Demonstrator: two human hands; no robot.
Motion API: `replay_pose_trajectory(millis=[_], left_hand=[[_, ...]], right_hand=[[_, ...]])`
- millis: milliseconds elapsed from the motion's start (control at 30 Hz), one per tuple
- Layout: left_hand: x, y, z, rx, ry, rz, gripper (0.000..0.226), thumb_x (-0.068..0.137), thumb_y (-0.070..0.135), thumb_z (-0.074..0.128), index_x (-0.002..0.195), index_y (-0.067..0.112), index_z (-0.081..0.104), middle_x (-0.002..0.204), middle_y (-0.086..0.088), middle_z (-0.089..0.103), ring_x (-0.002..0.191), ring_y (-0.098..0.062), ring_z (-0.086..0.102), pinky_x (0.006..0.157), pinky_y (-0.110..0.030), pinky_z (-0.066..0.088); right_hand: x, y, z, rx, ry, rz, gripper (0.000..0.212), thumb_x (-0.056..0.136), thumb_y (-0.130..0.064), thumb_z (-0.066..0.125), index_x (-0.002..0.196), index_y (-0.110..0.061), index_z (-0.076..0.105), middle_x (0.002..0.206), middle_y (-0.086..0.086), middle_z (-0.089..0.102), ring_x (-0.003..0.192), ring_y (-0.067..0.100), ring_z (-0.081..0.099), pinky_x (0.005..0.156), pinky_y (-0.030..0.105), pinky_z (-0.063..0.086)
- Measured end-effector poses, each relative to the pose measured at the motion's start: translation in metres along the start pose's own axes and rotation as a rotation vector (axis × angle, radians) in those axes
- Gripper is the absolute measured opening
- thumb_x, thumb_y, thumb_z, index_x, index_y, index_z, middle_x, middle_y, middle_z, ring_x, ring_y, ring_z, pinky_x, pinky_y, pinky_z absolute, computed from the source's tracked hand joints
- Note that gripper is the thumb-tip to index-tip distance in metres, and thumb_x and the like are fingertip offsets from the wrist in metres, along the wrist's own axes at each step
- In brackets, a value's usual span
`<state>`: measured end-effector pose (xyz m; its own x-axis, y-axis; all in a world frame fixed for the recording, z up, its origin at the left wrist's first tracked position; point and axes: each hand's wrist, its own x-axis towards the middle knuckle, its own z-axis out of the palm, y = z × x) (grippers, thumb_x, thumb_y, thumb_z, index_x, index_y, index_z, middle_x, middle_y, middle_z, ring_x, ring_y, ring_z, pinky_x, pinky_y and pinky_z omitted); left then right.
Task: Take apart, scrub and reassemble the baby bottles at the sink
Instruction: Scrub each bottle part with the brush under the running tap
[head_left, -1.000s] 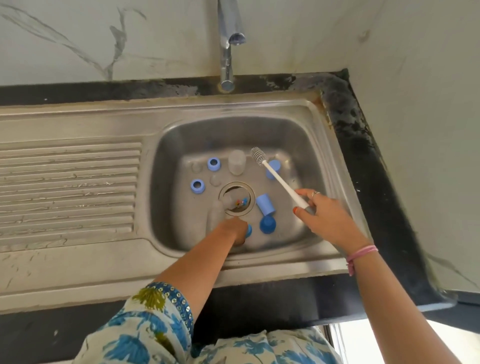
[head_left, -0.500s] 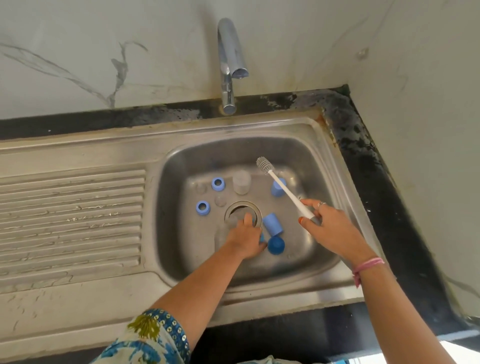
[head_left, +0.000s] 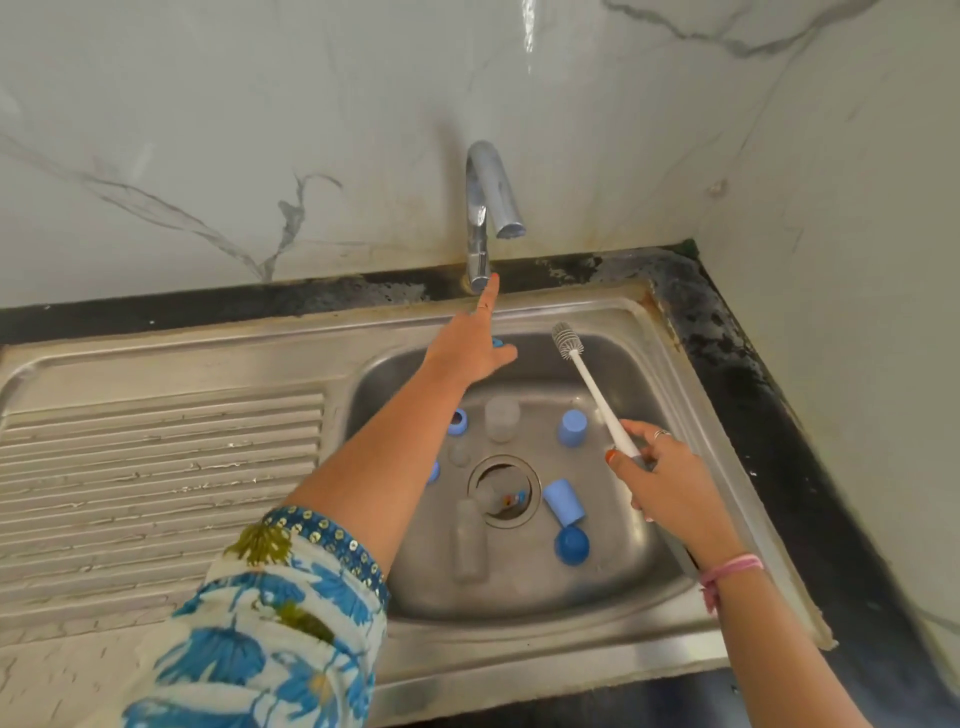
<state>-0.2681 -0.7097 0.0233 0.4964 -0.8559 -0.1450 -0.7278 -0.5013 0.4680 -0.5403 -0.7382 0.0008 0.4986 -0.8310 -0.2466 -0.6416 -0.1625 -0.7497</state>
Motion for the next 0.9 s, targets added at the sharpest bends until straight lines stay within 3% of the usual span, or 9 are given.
replay_pose_trajectory(millis=[133,300,367,500,633,667,733,800,900], left_hand=[[0.022,0.001,-0.013,0.06,-0.058,-0.055,0.093,0.091,0.039,0.06,0.153,0.033,-0.01,0.112,-0.023,0.057,0.085,-0.03,0.055,0.075,-0.037,0.045],[0.035,-0.003,-0.014,0.115,-0.054,-0.094,0.092,0.092,0.043,0.058,0.152,0.036,-0.011,0.119,-0.026,0.055,0.097,-0.036,0.058,0.082,-0.04,0.047],[0.037,-0.006,-0.014,0.089,-0.042,-0.097,0.092,0.091,0.043,0.058,0.152,0.038,-0.009,0.114,-0.024,0.057,0.09,-0.034,0.058,0.078,-0.039,0.047],[0.034,-0.014,-0.008,-0.06,-0.025,-0.088,0.093,0.09,0.04,0.061,0.152,0.041,-0.007,0.094,-0.016,0.062,0.081,-0.031,0.059,0.072,-0.032,0.043],[0.031,-0.021,-0.003,-0.256,-0.02,-0.164,0.095,0.088,0.039,0.065,0.152,0.043,-0.006,0.132,-0.016,0.058,0.098,-0.035,0.064,0.086,-0.035,0.048],[0.03,-0.022,-0.002,-0.331,-0.028,-0.2,0.095,0.088,0.039,0.066,0.151,0.044,-0.005,0.138,-0.014,0.054,0.095,-0.033,0.066,0.085,-0.036,0.052],[0.027,-0.024,-0.001,-0.489,-0.056,-0.271,0.096,0.087,0.042,0.067,0.15,0.048,-0.005,0.14,-0.013,0.05,0.083,-0.027,0.067,0.069,-0.03,0.057],[0.022,-0.027,0.004,-0.616,-0.054,-0.307,0.097,0.085,0.042,0.069,0.149,0.05,-0.003,0.135,-0.011,0.051,0.086,-0.025,0.066,0.062,-0.025,0.057],[0.014,-0.03,0.018,-0.769,0.025,-0.309,0.102,0.082,0.036,0.076,0.154,0.039,0.004,0.109,-0.009,0.063,0.083,-0.02,0.062,0.077,-0.034,0.057]], right_hand=[[0.005,-0.007,0.002,0.044,0.007,-0.003,0.033,0.091,-0.03,0.063,0.123,-0.034,0.056,0.084,0.001,0.061,0.07,0.019,0.06,0.067,0.033,0.053],[0.013,-0.014,0.008,0.087,0.005,-0.018,0.027,0.091,-0.025,0.063,0.115,-0.038,0.056,0.08,-0.005,0.058,0.065,0.013,0.058,0.059,0.025,0.045],[0.015,-0.016,0.01,0.088,0.002,-0.018,0.026,0.091,-0.026,0.063,0.112,-0.04,0.054,0.08,-0.006,0.058,0.065,0.013,0.058,0.059,0.024,0.045],[0.015,-0.017,0.011,0.079,-0.006,-0.022,0.026,0.092,-0.027,0.062,0.111,-0.042,0.053,0.079,-0.001,0.059,0.066,0.016,0.059,0.058,0.027,0.048],[0.011,-0.013,0.01,0.072,-0.005,-0.019,0.028,0.092,-0.027,0.062,0.111,-0.043,0.05,0.082,0.002,0.06,0.065,0.017,0.058,0.055,0.025,0.048],[0.009,-0.012,0.01,0.069,-0.006,-0.014,0.028,0.092,-0.027,0.062,0.112,-0.043,0.051,0.083,0.002,0.06,0.065,0.016,0.058,0.055,0.024,0.047],[0.007,-0.008,0.009,0.061,-0.007,-0.006,0.029,0.092,-0.028,0.062,0.113,-0.044,0.051,0.083,0.002,0.06,0.064,0.015,0.058,0.055,0.023,0.047],[0.005,-0.006,0.008,0.055,-0.007,-0.004,0.029,0.091,-0.029,0.062,0.114,-0.044,0.052,0.083,0.002,0.06,0.065,0.015,0.058,0.055,0.023,0.047],[0.003,-0.005,0.009,0.044,-0.004,-0.008,0.029,0.092,-0.029,0.062,0.115,-0.042,0.052,0.083,0.0,0.061,0.066,0.015,0.059,0.055,0.021,0.045]])
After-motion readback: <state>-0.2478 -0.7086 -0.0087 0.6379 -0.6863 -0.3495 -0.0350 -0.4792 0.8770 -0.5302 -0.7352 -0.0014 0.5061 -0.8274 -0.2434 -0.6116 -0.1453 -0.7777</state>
